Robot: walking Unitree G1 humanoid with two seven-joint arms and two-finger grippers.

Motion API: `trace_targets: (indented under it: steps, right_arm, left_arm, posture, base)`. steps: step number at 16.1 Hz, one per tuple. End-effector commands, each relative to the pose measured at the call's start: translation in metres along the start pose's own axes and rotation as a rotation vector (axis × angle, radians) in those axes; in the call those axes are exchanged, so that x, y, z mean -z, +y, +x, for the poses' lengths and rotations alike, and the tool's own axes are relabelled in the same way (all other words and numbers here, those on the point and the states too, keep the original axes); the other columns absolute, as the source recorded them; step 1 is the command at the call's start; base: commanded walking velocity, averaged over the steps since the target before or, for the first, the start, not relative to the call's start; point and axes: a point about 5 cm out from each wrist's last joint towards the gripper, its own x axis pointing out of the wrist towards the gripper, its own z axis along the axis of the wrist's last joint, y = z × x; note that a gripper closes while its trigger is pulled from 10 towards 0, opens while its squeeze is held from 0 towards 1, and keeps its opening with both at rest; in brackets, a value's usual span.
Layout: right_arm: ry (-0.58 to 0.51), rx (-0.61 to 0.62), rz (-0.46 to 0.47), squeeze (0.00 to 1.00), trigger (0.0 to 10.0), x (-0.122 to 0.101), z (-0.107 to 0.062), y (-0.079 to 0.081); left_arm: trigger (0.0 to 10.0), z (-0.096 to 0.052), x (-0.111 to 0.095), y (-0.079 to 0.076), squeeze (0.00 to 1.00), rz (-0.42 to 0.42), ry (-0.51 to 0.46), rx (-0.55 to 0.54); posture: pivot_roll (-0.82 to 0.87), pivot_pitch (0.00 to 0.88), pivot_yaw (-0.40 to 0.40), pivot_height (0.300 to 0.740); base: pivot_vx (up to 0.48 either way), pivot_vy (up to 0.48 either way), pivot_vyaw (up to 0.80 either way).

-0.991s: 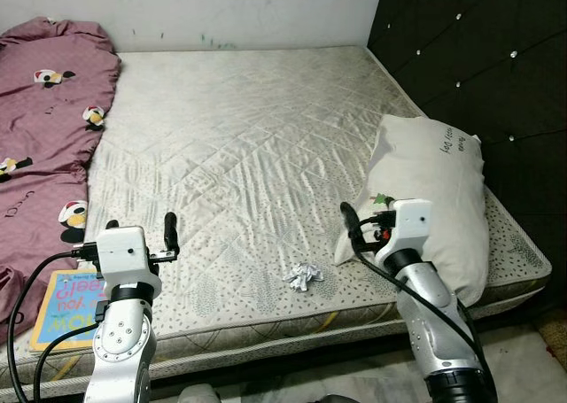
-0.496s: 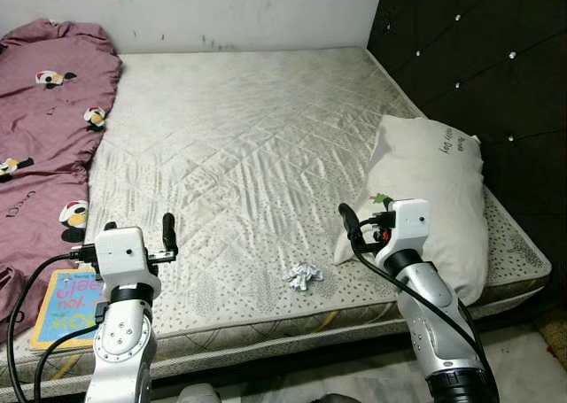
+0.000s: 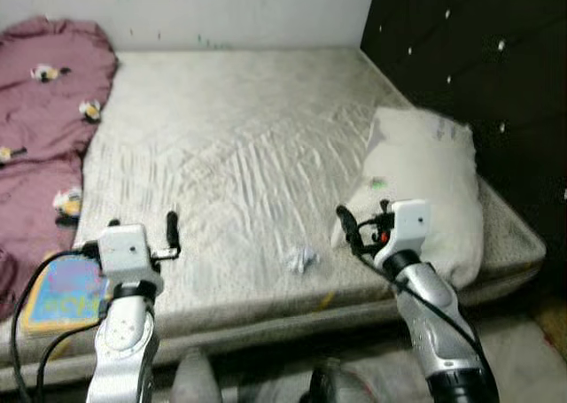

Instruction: Clean up the room

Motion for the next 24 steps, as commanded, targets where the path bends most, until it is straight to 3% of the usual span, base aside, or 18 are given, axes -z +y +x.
trace_targets:
  steps: [1, 4, 5, 8, 11, 13, 14, 17, 24]
  right_arm:
    - [-0.005, 0.003, 0.015, 0.00, 10.0, -0.004, 0.000, -0.002]
    - [0.026, 0.006, 0.007, 0.00, 10.0, -0.003, 0.002, -0.004]
    - [0.031, -0.005, -0.036, 0.00, 10.0, -0.004, 0.003, -0.003]
    - [0.021, -0.035, -0.080, 0.00, 10.0, -0.007, 0.006, 0.005]
    - [0.011, -0.046, -0.107, 0.00, 10.0, -0.009, 0.005, 0.002]
    - [0.006, -0.094, -0.042, 0.00, 10.0, -0.009, 0.003, 0.006]
    - [0.014, -0.105, -0.052, 0.00, 10.0, -0.009, 0.003, 0.009]
    - [-0.005, -0.129, -0.039, 0.00, 10.0, -0.009, 0.002, 0.012]
    - [0.003, -0.196, -0.099, 0.00, 10.0, -0.012, 0.002, 0.020]
  left_arm:
    - [10.0, 0.000, -0.002, 0.000, 0.00, 0.026, -0.019, 0.003]
    - [10.0, 0.000, -0.003, 0.002, 0.00, 0.040, -0.042, 0.006]
    - [10.0, 0.001, -0.004, 0.004, 0.00, 0.053, -0.057, -0.005]
    - [10.0, 0.001, -0.002, 0.005, 0.00, 0.020, -0.037, -0.022]
    - [10.0, -0.001, 0.001, 0.000, 0.00, 0.008, -0.026, 0.005]
    - [10.0, -0.002, 0.001, -0.001, 0.00, 0.006, -0.024, 0.009]
    - [10.0, -0.002, 0.001, -0.001, 0.00, 0.005, -0.023, 0.009]
    - [10.0, -0.001, 0.001, -0.001, 0.00, 0.005, -0.022, 0.014]
    - [10.0, 0.001, 0.000, -0.006, 0.00, -0.021, -0.019, 0.058]
  posture:
    - [0.04, 0.000, -0.058, 0.642]
    - [0.04, 0.000, -0.060, 0.642]
    - [0.04, 0.000, -0.060, 0.642]
    - [0.05, 0.000, -0.062, 0.642]
    - [0.05, 0.000, -0.071, 0.642]
    - [0.05, 0.000, -0.072, 0.642]
    - [0.05, 0.000, -0.072, 0.642]
    - [0.05, 0.000, -0.072, 0.598]
    - [0.04, 0.000, -0.071, 0.593]
  base:
    - [0.000, 0.000, 0.00]
    - [0.000, 0.000, 0.00]
    - [0.000, 0.000, 0.00]
    - [0.000, 0.000, 0.00]
    - [0.000, 0.000, 0.00]
    - [0.000, 0.000, 0.00]
    - [0.000, 0.000, 0.00]
    - [0.000, 0.000, 0.00]
    - [0.000, 0.000, 0.22]
